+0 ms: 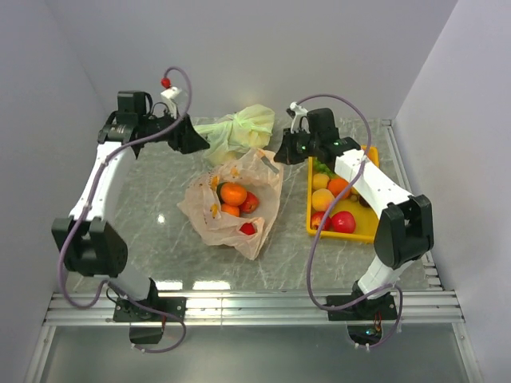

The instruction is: Place the fake fruits into the plastic bag and tie a complex knot

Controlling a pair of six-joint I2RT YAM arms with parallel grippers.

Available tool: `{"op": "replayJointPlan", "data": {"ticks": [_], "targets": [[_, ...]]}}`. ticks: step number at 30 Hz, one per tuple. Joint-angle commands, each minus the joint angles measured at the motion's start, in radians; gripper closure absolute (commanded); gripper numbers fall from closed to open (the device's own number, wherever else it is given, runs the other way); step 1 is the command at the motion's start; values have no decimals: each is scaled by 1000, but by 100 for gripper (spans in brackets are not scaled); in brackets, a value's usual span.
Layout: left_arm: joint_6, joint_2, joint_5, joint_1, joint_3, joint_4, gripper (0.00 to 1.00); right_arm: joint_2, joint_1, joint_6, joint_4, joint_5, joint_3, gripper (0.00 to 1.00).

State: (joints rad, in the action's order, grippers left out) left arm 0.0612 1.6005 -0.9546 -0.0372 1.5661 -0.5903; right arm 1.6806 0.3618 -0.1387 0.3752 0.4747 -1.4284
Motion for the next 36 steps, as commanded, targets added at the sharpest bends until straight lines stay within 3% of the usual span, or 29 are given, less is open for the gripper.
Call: {"op": "replayJointPlan", "data": {"ticks": [1,2,4,5,8,11,17,29,36], "targets": [[389,-115,133,-143,48,-239,37,-27,5,-50,-25,-42,31,100],[444,-132,196,-259,10,-305,37,-30,5,-55,-21,-51,31,100],[573,-197,344,-378,-64,-322,39,-35,5,-59,-9,-50,26,100],[607,-223,396,-492,-159,-306,40,-36,8,-59,-4,-51,25,100],[649,-281,595,-680,-288,-221,41,-42,6,-65,5,-53,23,100],[672,-252,738,-792,-317,-175,40,-50,6,-71,10,-48,26,100],[701,-130,888,-872,-313,-80,40,-44,6,-76,25,-41,22,100],[680,32,879,-877,-340,39,34,-44,-1,-102,30,-15,16,100],[620,85,869,-876,-356,102,44,-67,-18,-117,28,7,25,100]]}}
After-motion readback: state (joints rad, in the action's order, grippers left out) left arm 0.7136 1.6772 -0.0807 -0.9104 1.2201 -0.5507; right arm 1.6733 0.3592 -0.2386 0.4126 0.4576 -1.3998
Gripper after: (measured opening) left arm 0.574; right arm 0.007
